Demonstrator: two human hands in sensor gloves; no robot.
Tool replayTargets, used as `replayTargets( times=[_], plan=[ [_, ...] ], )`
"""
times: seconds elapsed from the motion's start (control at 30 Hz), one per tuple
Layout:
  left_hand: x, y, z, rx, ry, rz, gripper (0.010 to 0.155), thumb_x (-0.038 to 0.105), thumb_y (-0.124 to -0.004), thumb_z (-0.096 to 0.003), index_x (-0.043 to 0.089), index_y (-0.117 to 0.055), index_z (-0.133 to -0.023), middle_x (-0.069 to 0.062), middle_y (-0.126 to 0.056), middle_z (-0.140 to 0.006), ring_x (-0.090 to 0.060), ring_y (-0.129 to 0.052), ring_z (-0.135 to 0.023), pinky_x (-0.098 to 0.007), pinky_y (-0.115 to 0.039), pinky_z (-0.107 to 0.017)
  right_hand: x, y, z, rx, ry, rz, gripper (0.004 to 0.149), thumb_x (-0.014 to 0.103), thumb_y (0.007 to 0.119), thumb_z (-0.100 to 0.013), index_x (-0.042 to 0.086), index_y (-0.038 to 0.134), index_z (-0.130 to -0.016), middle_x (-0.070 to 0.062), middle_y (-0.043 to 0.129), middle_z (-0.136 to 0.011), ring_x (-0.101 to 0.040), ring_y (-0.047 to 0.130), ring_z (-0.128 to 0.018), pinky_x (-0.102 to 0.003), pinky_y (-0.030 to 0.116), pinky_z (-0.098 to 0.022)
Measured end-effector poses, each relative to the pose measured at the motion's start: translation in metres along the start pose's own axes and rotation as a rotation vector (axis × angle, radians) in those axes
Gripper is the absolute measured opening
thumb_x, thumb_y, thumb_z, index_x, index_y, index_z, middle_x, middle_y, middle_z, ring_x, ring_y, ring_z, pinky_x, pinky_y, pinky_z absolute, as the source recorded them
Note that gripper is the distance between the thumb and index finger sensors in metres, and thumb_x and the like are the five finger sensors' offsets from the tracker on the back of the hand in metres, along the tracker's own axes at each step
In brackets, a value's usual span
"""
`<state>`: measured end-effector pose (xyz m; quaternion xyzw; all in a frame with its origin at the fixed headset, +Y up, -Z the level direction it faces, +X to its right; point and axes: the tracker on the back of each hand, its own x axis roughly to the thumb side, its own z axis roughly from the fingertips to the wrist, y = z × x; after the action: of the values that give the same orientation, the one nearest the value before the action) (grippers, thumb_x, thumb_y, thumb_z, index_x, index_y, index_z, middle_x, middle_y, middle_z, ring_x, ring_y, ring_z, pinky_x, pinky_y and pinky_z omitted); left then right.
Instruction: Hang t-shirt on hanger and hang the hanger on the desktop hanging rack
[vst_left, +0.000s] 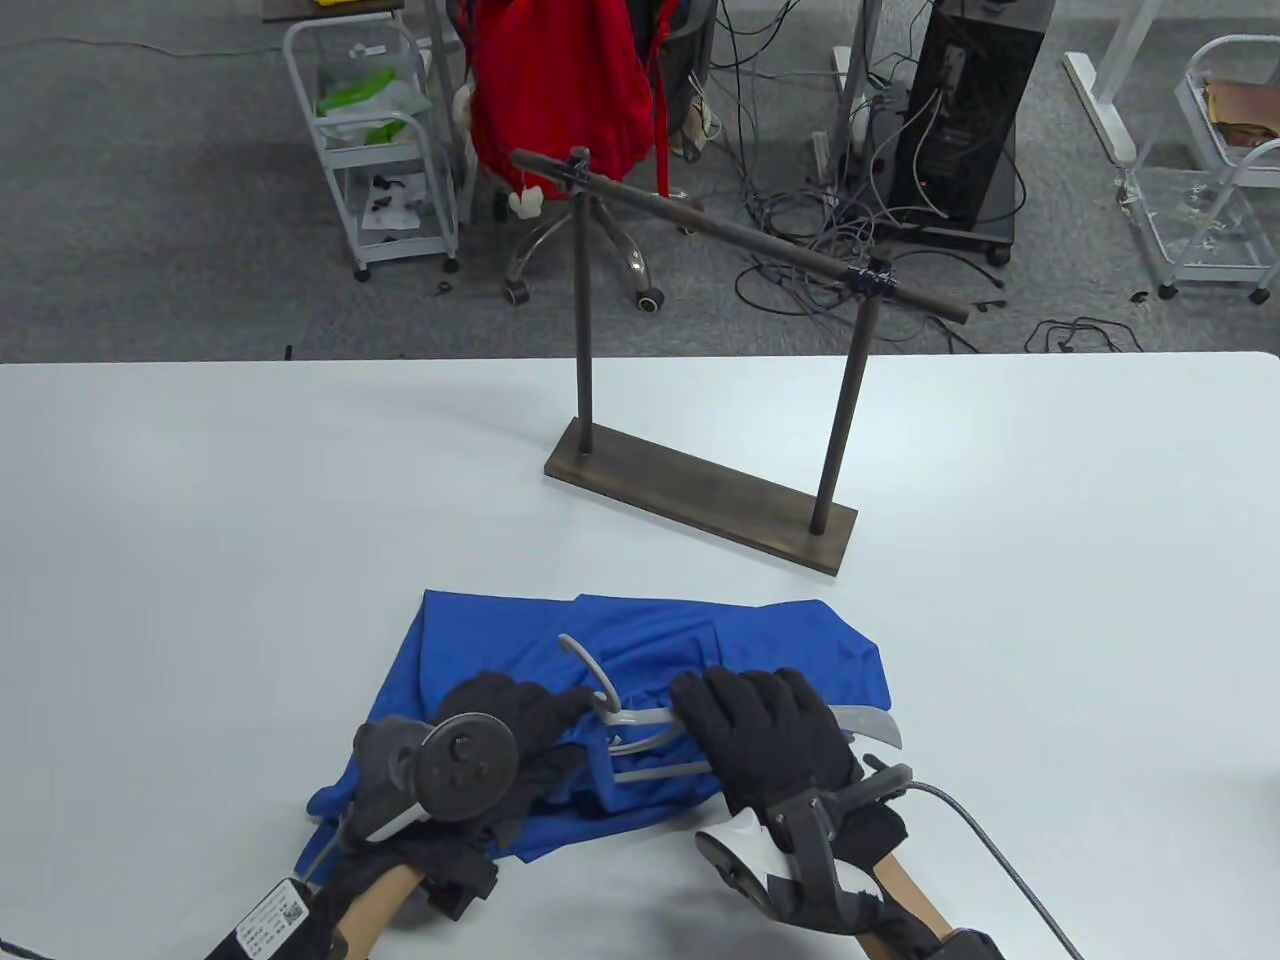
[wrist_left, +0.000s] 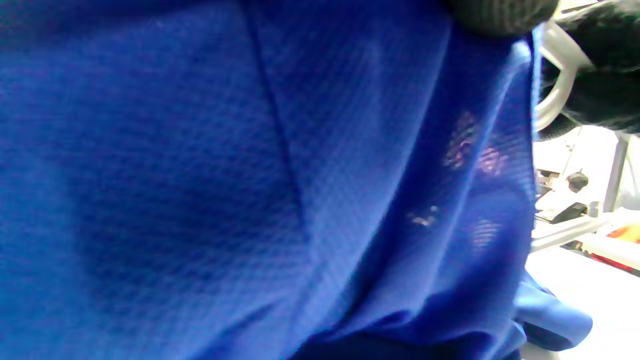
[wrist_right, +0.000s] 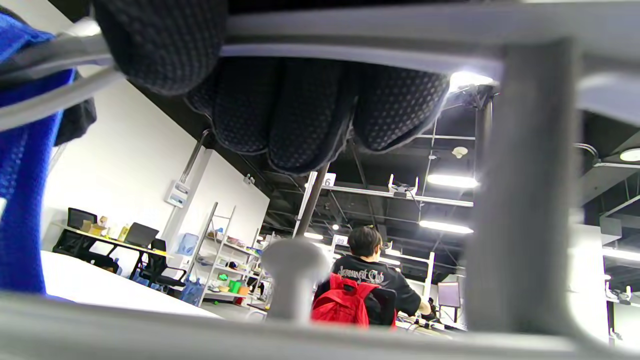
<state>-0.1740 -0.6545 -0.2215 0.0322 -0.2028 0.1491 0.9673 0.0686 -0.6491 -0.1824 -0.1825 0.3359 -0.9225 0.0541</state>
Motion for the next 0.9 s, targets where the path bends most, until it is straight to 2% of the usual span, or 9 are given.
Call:
replayTargets(
  times=[0.07, 0.2, 0.3, 0.37, 0.43, 0.5, 0.57, 0.63, 0.9],
  plan=[
    [0.000, 0.003, 0.000, 0.027, 0.008, -0.019, 0.055, 0.064, -0.065, -0.0413, 0.057, -0.068, -0.095, 0.024, -0.089, -0.074, -0.006, -0.092, -0.069, -0.044, -0.070, -0.082, -0.001, -0.001, 0.000, 0.002, -0.001, -0.008, 0.048, 0.043, 0.074, -0.047, 0.036, 0.071, -0.094, 0.008, 0.087, -0.090, -0.017, 0.097, -0.077, -0.047, 0.082, -0.066],
    [-0.007, 0.010, 0.001, 0.084, 0.034, -0.030, 0.054, 0.063, -0.067, -0.0412, 0.057, -0.071, -0.094, 0.022, -0.090, -0.073, -0.007, -0.092, -0.068, -0.045, -0.070, -0.080, 0.003, -0.008, 0.004, -0.043, -0.049, 0.010, 0.061, 0.048, 0.071, -0.047, 0.037, 0.054, -0.104, 0.004, 0.066, -0.109, -0.022, 0.077, -0.099, -0.052, 0.066, -0.077],
    [-0.014, 0.018, 0.004, 0.151, 0.056, -0.016, 0.053, 0.063, -0.068, -0.0410, 0.056, -0.072, -0.094, 0.021, -0.091, -0.072, -0.009, -0.093, -0.067, -0.046, -0.071, -0.079, 0.013, -0.015, 0.009, -0.112, -0.117, 0.087, 0.061, 0.050, 0.070, -0.047, 0.038, 0.052, -0.105, 0.003, 0.059, -0.113, -0.023, 0.069, -0.104, -0.053, 0.061, -0.080],
    [-0.015, 0.024, 0.005, 0.197, 0.074, 0.005, 0.054, 0.062, -0.068, -0.0411, 0.055, -0.071, -0.094, 0.021, -0.091, -0.072, -0.009, -0.092, -0.067, -0.046, -0.071, -0.079, 0.020, -0.017, 0.011, -0.146, -0.181, 0.092, 0.059, 0.049, 0.070, -0.047, 0.037, 0.056, -0.103, 0.005, 0.066, -0.108, -0.021, 0.076, -0.098, -0.051, 0.065, -0.079],
    [-0.016, 0.030, 0.007, 0.236, 0.082, -0.008, 0.055, 0.062, -0.068, -0.0415, 0.056, -0.068, -0.096, 0.021, -0.090, -0.073, -0.010, -0.092, -0.067, -0.046, -0.070, -0.079, 0.025, -0.020, 0.012, -0.167, -0.236, 0.080, 0.048, 0.049, 0.070, -0.046, 0.037, 0.073, -0.092, 0.012, 0.091, -0.081, -0.012, 0.098, -0.069, -0.043, 0.082, -0.067],
    [-0.017, 0.036, 0.010, 0.291, 0.091, 0.000, 0.055, 0.062, -0.068, -0.0417, 0.056, -0.068, -0.096, 0.021, -0.091, -0.072, -0.010, -0.092, -0.067, -0.046, -0.070, -0.079, 0.030, -0.019, 0.016, -0.191, -0.297, 0.008, 0.045, 0.047, 0.071, -0.045, 0.033, 0.078, -0.088, 0.010, 0.095, -0.069, -0.012, 0.100, -0.056, -0.043, 0.085, -0.061],
    [-0.018, 0.040, 0.013, 0.306, 0.083, 0.028, 0.055, 0.062, -0.068, -0.0418, 0.056, -0.068, -0.096, 0.021, -0.090, -0.073, -0.010, -0.092, -0.067, -0.046, -0.070, -0.079, 0.032, -0.014, 0.014, -0.120, -0.281, 0.024, 0.047, 0.049, 0.071, -0.044, 0.031, 0.080, -0.087, 0.012, 0.099, -0.058, -0.010, 0.102, -0.045, -0.041, 0.090, -0.053],
    [-0.017, 0.044, 0.016, 0.329, 0.074, 0.037, 0.055, 0.061, -0.068, -0.0419, 0.056, -0.068, -0.097, 0.020, -0.090, -0.072, -0.010, -0.092, -0.067, -0.046, -0.070, -0.079, 0.030, -0.006, 0.008, 0.027, -0.250, 0.007, 0.050, 0.048, 0.072, -0.044, 0.029, 0.078, -0.090, 0.011, 0.101, -0.054, -0.011, 0.103, -0.040, -0.041, 0.091, -0.050],
    [-0.014, 0.054, 0.023, 0.362, 0.027, 0.109, 0.055, 0.062, -0.067, -0.0422, 0.057, -0.066, -0.097, 0.021, -0.090, -0.073, -0.009, -0.092, -0.067, -0.045, -0.071, -0.079, 0.025, 0.031, 0.002, 0.428, -0.221, -0.100, 0.066, 0.052, 0.070, -0.044, 0.032, 0.054, -0.105, 0.007, 0.101, -0.061, -0.014, 0.104, -0.043, -0.043, 0.089, -0.050]
  ],
)
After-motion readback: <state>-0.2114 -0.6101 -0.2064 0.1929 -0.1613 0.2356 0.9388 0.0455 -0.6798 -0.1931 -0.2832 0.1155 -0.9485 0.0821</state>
